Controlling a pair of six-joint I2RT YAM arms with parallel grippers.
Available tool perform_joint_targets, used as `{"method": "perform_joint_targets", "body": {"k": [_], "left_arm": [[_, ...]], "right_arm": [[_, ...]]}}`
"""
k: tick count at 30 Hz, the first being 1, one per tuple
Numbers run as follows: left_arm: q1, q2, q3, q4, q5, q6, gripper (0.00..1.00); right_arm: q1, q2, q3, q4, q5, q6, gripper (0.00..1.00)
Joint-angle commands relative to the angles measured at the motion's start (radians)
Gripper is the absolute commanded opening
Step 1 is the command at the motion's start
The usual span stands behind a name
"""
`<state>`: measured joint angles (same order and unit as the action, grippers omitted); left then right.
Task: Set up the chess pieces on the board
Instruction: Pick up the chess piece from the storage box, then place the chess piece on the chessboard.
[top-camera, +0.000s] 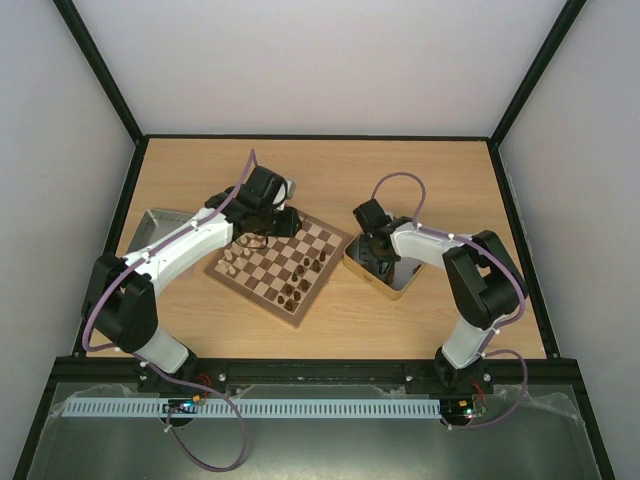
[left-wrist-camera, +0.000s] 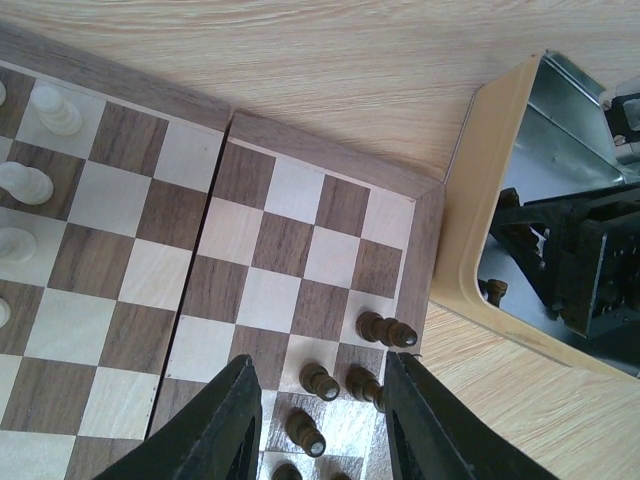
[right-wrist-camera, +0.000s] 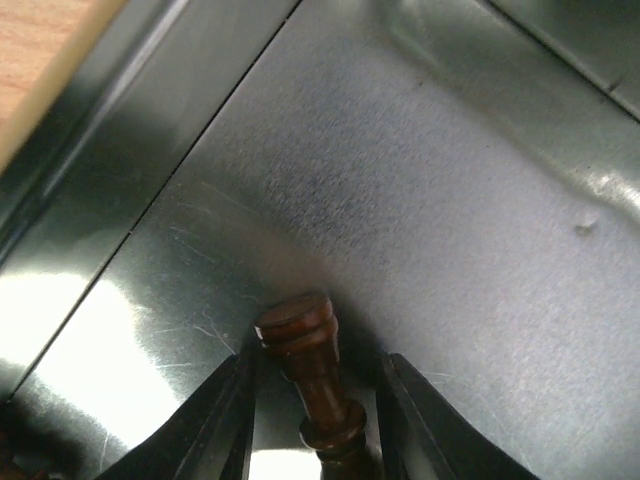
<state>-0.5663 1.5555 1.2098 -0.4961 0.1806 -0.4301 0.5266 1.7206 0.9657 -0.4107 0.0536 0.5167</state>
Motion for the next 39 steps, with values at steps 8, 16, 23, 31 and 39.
{"method": "perform_joint_targets", "body": {"k": [8, 16, 23, 31, 39], "left_arm": [[0.004, -0.029, -0.015, 0.013, 0.013, 0.001, 0.36], [0.004, -0.048, -0.030, 0.042, 0.032, -0.005, 0.36], [0.003, -0.081, -0.091, 0.164, 0.119, -0.063, 0.39], [-0.088, -0.154, -0.237, 0.514, 0.133, -0.170, 0.45], [-0.196, -0.145, -0.332, 0.800, 0.103, -0.172, 0.61]], "right_arm": [[-0.014, -0.002, -0.009, 0.100, 0.114, 0.042, 0.16], [-0.016, -0.122, -0.077, 0.191, 0.162, 0.092, 0.11], [-0.022, -0.246, -0.147, 0.252, 0.158, 0.225, 0.11], [-0.031, -0.459, -0.203, 0.291, -0.061, 0.507, 0.12], [-0.031, -0.616, -0.337, 0.475, -0.328, 0.977, 0.14]]}}
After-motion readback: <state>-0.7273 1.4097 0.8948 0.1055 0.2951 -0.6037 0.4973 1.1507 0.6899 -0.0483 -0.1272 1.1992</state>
